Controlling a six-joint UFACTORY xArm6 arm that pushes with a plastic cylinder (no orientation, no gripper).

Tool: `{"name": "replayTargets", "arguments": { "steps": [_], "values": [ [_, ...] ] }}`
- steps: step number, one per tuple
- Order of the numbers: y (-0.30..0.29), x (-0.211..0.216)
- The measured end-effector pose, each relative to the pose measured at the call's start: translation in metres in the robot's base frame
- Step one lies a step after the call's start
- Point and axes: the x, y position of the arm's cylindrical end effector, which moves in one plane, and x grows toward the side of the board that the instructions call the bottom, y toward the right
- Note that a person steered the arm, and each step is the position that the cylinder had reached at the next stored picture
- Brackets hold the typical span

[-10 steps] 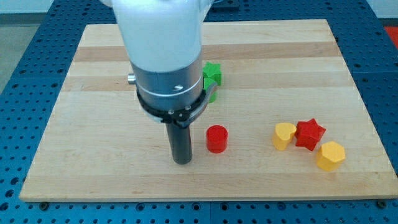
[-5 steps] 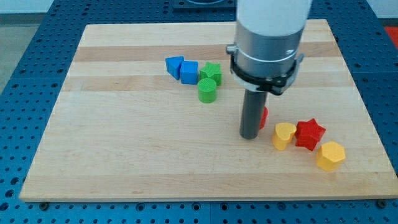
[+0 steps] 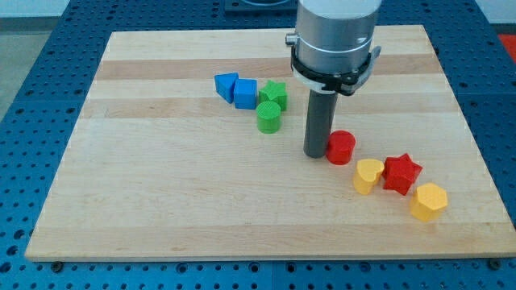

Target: Place the red circle on top of the yellow hexagon

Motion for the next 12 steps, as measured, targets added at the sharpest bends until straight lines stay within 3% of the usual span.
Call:
{"name": "replayTargets", "arguments": {
  "steps": [5,6,7,8,12],
  "values": [
    [0.119,0.002],
    [0.119,-0.008],
    [0.132,-0.052],
    [0.163,-0.054],
    [0.179,0.008]
  ]
}}
